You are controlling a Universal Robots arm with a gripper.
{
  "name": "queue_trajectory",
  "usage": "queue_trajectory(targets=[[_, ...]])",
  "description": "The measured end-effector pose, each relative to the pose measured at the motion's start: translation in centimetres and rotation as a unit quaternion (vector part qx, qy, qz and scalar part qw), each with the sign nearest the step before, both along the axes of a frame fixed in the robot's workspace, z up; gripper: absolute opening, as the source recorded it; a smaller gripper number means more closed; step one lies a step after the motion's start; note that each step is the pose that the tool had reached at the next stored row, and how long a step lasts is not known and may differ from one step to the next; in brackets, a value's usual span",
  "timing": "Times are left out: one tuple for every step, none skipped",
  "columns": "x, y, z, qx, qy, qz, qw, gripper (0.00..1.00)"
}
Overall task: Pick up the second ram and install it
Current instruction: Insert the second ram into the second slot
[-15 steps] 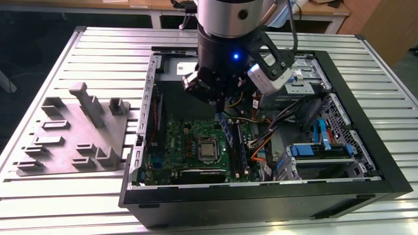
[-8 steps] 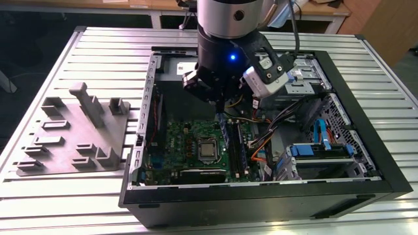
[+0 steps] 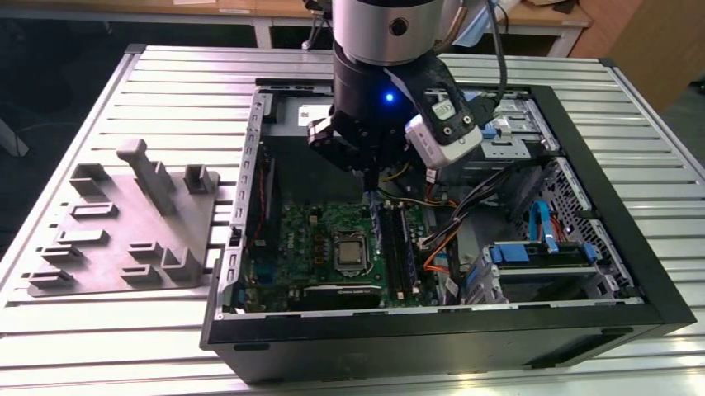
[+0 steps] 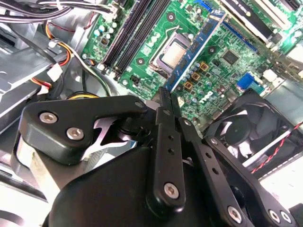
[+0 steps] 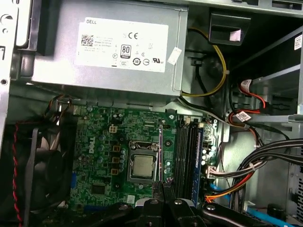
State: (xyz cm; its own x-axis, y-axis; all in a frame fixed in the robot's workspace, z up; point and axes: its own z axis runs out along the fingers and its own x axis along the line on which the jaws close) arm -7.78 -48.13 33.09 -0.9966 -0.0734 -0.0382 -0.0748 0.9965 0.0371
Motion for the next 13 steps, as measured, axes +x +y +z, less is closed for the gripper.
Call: queue_trajectory(targets=[[0.0, 0.00, -0.01, 0.0000, 0.0000, 0.000, 1.0000, 0.11], [0.0, 0.01, -0.05, -0.0002, 0.0002, 0.000, 1.0000, 0.11], [0.1, 0.01, -0.09, -0.0006, 0.0010, 0.000, 1.0000, 0.11], [0.2, 0.00, -0.14, -0.0010, 0.0018, 0.000, 1.0000, 0.11], [0.3, 0.00, -0.24, -0.0015, 0.0022, 0.000, 1.0000, 0.11], [0.3, 0.00, -0.36, -0.0018, 0.0024, 0.000, 1.0000, 0.11], [0.4, 0.00, -0.51, -0.0020, 0.0025, 0.000, 1.0000, 0.11], [0.4, 0.00, -0.69, -0.0021, 0.0025, 0.000, 1.0000, 0.11], [0.4, 0.00, -0.87, -0.0020, 0.0025, 0.000, 1.0000, 0.11], [0.4, -0.01, -1.05, -0.0020, 0.0025, 0.000, 1.0000, 0.11], [0.4, -0.01, -1.23, -0.0021, 0.0025, 0.000, 1.0000, 0.11], [0.4, -0.01, -1.41, -0.0021, 0.0025, 0.000, 1.0000, 0.11], [0.4, -0.01, -1.60, -0.0021, 0.0025, 0.000, 1.0000, 0.11]])
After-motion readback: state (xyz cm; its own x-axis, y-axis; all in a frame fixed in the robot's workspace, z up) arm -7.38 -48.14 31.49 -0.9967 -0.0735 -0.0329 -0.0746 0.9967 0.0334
